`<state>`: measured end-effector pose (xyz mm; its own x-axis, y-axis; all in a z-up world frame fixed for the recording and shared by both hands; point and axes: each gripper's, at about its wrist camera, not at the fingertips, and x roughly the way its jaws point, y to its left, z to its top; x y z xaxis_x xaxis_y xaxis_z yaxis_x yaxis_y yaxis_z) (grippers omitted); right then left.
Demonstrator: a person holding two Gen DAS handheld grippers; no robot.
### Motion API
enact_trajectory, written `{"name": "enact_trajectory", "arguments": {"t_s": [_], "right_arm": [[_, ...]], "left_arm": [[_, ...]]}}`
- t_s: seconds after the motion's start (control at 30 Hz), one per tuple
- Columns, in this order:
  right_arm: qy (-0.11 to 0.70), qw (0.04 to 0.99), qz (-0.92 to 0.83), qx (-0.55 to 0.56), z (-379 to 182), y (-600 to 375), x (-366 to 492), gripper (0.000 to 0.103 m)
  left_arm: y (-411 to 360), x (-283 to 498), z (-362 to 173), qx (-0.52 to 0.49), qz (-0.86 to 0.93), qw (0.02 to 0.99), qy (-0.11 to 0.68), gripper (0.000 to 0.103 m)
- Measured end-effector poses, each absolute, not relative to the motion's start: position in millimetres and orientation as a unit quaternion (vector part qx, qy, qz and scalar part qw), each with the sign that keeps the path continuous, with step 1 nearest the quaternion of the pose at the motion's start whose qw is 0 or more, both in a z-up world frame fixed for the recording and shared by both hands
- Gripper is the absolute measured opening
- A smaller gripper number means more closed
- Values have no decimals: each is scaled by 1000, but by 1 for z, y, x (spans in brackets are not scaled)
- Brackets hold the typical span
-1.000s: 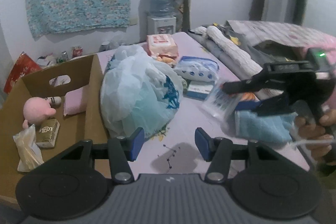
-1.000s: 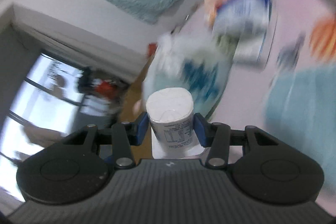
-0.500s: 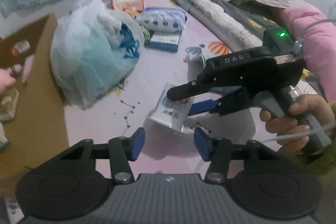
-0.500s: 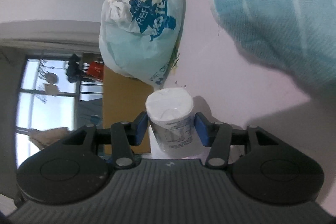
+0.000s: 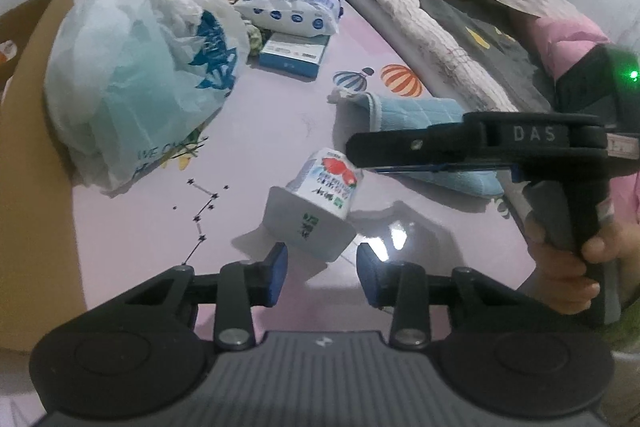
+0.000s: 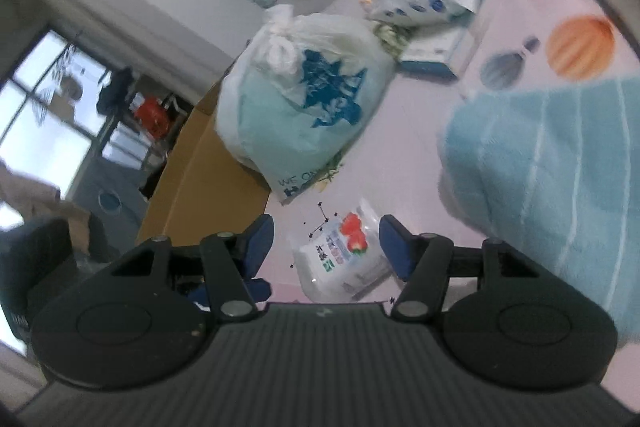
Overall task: Organize soft objects
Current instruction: 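Grasp the white milk carton with the left gripper while the right holds the cup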
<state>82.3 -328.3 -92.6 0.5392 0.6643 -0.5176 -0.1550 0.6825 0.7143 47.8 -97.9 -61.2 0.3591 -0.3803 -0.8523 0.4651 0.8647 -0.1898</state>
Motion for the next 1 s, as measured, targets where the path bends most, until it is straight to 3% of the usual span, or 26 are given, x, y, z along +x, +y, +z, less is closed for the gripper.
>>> {"name": "enact_trajectory", "arguments": {"t_s": [0.13, 0.3, 0.53, 0.83, 1.0], "right_arm": [[415, 828, 241, 288, -97, -319, 94, 59], [432, 834, 206, 275, -109, -308, 104, 30], [435, 808, 205, 340, -122, -327, 105, 30], [438, 746, 210, 456, -148, -347, 101, 30], [437, 718, 217, 497, -161, -348, 99, 31]], "left_arm": [[-110, 57, -66, 43, -266, 818, 509, 38], [-121, 70, -76, 33, -260, 810, 525, 34], [-128, 70, -74, 46, -250, 820, 512, 35], [-143, 67, -63, 92, -222, 846, 476, 46], [-148, 60, -59, 108, -216, 851, 466, 46]]}}
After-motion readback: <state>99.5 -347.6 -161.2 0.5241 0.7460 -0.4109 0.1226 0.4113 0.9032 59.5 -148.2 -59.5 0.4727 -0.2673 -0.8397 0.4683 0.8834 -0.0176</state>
